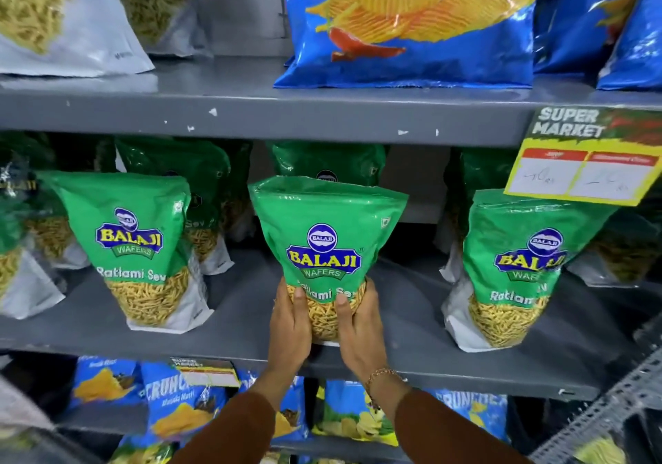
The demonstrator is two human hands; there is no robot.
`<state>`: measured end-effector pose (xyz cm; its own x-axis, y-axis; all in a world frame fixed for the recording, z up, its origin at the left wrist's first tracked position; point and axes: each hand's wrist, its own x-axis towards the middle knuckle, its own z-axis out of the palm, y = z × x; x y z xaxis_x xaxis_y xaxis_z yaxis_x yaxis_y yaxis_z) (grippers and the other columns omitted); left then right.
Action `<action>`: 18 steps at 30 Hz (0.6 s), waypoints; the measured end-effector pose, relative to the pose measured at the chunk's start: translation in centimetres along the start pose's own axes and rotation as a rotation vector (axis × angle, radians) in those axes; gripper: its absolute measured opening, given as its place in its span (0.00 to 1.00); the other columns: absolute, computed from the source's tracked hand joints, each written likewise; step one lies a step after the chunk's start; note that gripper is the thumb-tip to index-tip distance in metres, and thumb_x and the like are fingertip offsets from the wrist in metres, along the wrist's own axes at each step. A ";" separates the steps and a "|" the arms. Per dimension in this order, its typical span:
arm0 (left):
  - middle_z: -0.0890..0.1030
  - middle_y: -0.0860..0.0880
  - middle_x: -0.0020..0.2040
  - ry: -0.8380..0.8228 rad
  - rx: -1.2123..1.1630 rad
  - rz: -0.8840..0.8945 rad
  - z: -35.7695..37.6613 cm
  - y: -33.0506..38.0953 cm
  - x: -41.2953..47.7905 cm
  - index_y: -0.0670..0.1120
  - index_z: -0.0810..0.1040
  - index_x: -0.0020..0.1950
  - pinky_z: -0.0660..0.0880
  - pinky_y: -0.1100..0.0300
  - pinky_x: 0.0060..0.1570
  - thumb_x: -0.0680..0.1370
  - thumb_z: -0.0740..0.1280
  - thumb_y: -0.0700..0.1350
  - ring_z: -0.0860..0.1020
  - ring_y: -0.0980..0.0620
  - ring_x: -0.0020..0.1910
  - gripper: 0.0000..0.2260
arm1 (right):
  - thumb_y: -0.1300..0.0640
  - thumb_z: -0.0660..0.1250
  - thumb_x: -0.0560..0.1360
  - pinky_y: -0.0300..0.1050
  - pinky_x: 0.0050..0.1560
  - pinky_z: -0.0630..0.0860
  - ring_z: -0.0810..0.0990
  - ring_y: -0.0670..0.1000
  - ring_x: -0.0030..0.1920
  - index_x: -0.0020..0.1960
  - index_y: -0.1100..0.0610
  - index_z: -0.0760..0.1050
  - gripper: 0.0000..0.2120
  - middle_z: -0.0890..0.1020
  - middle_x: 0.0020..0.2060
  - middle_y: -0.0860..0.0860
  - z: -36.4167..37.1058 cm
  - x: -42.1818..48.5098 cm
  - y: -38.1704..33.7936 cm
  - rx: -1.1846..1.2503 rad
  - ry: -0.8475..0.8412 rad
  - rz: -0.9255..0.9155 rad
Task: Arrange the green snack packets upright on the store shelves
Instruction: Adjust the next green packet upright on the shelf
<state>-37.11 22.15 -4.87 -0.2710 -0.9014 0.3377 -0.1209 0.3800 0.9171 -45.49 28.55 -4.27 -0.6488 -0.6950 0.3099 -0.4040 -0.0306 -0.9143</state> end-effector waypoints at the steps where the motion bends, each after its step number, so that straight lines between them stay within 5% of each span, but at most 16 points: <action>1: 0.75 0.56 0.58 -0.004 -0.003 0.000 0.1 -0.1 0.0 0.53 0.63 0.67 0.70 0.51 0.59 0.75 0.47 0.63 0.73 0.63 0.56 0.24 | 0.23 0.50 0.66 0.56 0.61 0.73 0.73 0.47 0.59 0.68 0.47 0.57 0.39 0.72 0.61 0.51 -0.2 0.0 0.0 -0.005 -0.019 -0.007; 3: 0.72 0.59 0.62 0.035 -0.021 0.012 0.4 -0.2 -0.3 0.59 0.59 0.68 0.67 0.51 0.62 0.77 0.47 0.62 0.69 0.70 0.58 0.21 | 0.23 0.48 0.66 0.57 0.68 0.65 0.65 0.51 0.68 0.72 0.48 0.51 0.43 0.65 0.70 0.52 -0.9 -0.3 0.4 -0.041 -0.049 -0.036; 7: 0.52 0.47 0.76 0.288 0.191 0.167 2.4 -0.8 -2.6 0.47 0.50 0.74 0.48 0.38 0.71 0.79 0.45 0.61 0.48 0.48 0.75 0.28 | 0.33 0.44 0.76 0.60 0.73 0.43 0.46 0.57 0.76 0.74 0.58 0.45 0.38 0.49 0.76 0.55 -4.8 -1.1 1.9 -0.362 0.067 -0.344; 10: 0.43 0.49 0.77 0.161 0.273 0.523 6.0 0.2 -6.0 0.47 0.52 0.73 0.44 0.45 0.73 0.80 0.50 0.55 0.46 0.44 0.75 0.23 | 0.37 0.46 0.78 0.64 0.71 0.36 0.42 0.60 0.75 0.75 0.54 0.43 0.32 0.42 0.76 0.50 -9.9 -1.5 3.6 -0.513 0.217 -0.599; 12: 0.44 0.50 0.77 0.025 0.258 0.694 9.1 1.3 -7.2 0.49 0.54 0.72 0.48 0.47 0.72 0.81 0.51 0.53 0.48 0.46 0.75 0.20 | 0.37 0.45 0.77 0.62 0.71 0.34 0.40 0.58 0.75 0.75 0.51 0.41 0.32 0.41 0.76 0.49 -13.6 -1.0 4.6 -0.532 0.379 -0.524; 15: 0.54 0.59 0.75 -0.216 0.041 0.410 13.5 4.9 -7.2 0.59 0.53 0.72 0.53 0.54 0.72 0.79 0.52 0.58 0.54 0.54 0.74 0.21 | 0.32 0.44 0.75 0.66 0.71 0.43 0.45 0.55 0.75 0.75 0.54 0.42 0.37 0.49 0.74 0.53 -17.8 0.9 5.8 -0.299 0.631 -0.183; 18: 0.57 0.61 0.72 -0.368 -0.181 -0.021 17.4 6.9 -6.2 0.60 0.54 0.69 0.57 0.57 0.70 0.75 0.56 0.63 0.58 0.56 0.72 0.25 | 0.29 0.48 0.72 0.57 0.74 0.49 0.49 0.52 0.75 0.74 0.56 0.42 0.43 0.49 0.74 0.52 -20.6 3.2 6.0 0.046 0.527 0.008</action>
<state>-52.85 33.93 -4.34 -0.5977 -0.7618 0.2500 0.0311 0.2896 0.9567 -63.30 40.94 -3.40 -0.8928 -0.2404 0.3809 -0.3765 -0.0661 -0.9241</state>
